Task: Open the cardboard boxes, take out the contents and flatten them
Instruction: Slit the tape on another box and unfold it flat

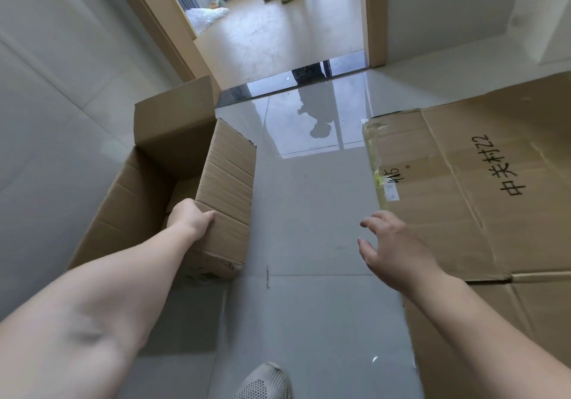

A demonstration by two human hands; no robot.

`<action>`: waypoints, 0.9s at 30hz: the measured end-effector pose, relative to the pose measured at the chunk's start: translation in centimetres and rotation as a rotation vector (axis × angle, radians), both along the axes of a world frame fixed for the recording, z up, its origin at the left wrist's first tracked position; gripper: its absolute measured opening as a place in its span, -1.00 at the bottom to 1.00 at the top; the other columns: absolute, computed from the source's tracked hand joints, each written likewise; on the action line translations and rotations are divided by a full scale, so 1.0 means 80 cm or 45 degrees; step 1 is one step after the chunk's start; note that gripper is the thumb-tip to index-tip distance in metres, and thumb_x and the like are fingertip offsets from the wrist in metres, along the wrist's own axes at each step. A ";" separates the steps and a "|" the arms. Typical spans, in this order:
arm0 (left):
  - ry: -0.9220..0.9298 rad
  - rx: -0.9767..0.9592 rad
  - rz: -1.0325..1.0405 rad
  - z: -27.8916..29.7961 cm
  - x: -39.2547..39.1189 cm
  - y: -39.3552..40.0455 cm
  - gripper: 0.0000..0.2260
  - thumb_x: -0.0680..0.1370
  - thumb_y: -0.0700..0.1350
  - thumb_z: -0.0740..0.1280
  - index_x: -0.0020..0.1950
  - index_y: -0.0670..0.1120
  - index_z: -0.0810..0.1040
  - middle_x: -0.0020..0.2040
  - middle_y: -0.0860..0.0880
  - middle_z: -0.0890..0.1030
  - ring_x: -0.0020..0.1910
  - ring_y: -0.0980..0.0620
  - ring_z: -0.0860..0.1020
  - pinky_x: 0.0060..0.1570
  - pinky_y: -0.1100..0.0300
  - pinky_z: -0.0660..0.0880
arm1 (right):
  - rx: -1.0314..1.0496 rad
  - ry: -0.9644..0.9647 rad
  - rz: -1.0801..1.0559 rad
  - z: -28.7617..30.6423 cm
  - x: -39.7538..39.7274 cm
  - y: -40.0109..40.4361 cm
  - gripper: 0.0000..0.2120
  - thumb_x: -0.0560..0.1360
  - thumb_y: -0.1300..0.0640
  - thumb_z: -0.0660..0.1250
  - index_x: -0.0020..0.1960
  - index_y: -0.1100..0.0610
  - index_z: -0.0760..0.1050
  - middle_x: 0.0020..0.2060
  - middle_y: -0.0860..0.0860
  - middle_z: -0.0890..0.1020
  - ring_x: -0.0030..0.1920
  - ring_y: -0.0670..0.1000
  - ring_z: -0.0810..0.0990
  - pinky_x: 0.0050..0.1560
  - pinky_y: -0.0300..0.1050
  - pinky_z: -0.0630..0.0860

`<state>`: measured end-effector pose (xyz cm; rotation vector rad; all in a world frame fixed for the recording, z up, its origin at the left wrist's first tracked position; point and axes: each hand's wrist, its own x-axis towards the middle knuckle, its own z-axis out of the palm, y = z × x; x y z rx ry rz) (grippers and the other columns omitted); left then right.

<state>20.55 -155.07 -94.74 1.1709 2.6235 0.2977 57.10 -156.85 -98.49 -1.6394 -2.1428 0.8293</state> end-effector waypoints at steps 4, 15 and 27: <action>0.075 0.085 -0.092 0.023 0.026 0.002 -0.69 0.50 0.01 0.40 0.08 -0.19 0.53 0.02 -0.13 0.60 -0.05 -0.12 0.55 -0.10 0.07 0.44 | 0.032 -0.015 -0.012 0.014 0.011 -0.002 -0.63 0.56 0.05 0.22 0.34 0.12 0.43 0.31 0.00 0.42 0.27 0.04 0.45 0.20 -0.13 0.39; -0.458 0.601 -0.500 0.151 0.181 0.055 -0.78 0.40 0.01 0.50 -0.10 -0.10 0.59 -0.16 -0.06 0.67 -0.13 -0.07 0.65 -0.07 -0.05 0.60 | 0.196 0.152 -0.282 0.096 0.091 0.008 -0.65 0.54 0.11 0.28 0.31 0.14 0.48 0.25 0.05 0.52 0.20 0.05 0.50 0.12 -0.19 0.37; -1.003 0.685 -1.035 0.209 0.485 0.037 -0.82 0.43 -0.03 0.48 -0.09 -0.12 0.62 -0.21 -0.04 0.68 -0.20 -0.04 0.66 -0.19 0.06 0.61 | 0.100 0.498 -0.946 0.205 0.268 -0.069 0.04 0.33 -0.45 0.22 0.58 0.04 -0.12 0.55 0.03 0.12 0.51 0.06 0.16 0.46 -0.04 0.12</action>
